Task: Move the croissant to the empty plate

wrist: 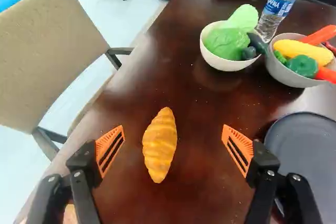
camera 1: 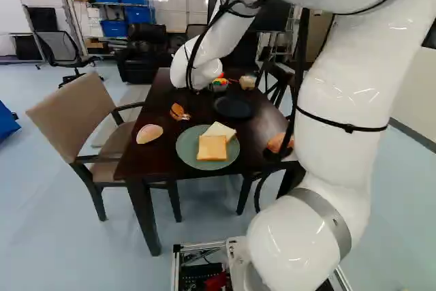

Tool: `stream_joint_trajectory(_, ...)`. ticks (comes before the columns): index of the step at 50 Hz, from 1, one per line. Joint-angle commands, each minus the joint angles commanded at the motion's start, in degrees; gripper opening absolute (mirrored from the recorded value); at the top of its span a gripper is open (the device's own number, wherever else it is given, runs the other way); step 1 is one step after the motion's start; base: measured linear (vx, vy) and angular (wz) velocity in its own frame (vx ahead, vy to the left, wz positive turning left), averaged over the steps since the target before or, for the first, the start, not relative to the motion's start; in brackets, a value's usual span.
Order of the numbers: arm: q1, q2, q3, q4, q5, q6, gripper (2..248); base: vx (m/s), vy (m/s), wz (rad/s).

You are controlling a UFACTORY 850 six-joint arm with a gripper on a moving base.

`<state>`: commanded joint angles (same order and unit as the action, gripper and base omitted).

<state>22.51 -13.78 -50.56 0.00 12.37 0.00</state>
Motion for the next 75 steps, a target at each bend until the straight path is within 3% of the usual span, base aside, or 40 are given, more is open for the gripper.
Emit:
stream_joint_trajectory(16,1.3,-5.5,-5.4,0.0,-0.8,0.0,247,0.000,0.000,0.000)
stream_joint_trajectory(31,2.4,-8.2,-8.8,0.0,-3.9,0.0,247,0.000,0.000,0.000)
stream_joint_trajectory(75,1.7,-8.1,-8.6,0.0,-14.9,0.0,247,0.000,0.000,0.000)
